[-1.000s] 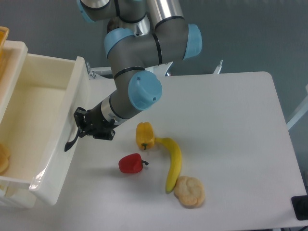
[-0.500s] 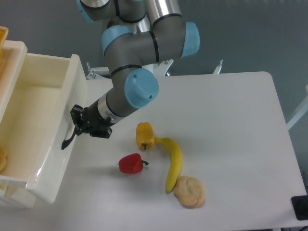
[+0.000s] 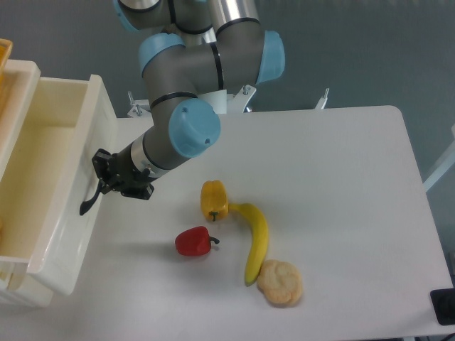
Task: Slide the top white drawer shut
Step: 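Continue pushing the drawer front until flush with the cabinet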
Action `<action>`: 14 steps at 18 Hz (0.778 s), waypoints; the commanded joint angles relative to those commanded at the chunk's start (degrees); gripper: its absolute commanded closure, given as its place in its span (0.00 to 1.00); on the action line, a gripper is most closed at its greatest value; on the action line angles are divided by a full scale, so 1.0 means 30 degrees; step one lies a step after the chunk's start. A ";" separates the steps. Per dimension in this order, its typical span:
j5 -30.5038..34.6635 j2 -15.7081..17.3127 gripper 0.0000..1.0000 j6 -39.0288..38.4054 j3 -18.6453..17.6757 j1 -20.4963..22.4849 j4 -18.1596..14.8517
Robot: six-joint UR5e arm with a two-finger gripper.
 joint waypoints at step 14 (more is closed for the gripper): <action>0.0029 -0.0146 1.00 -0.1319 0.0059 -0.2109 0.0293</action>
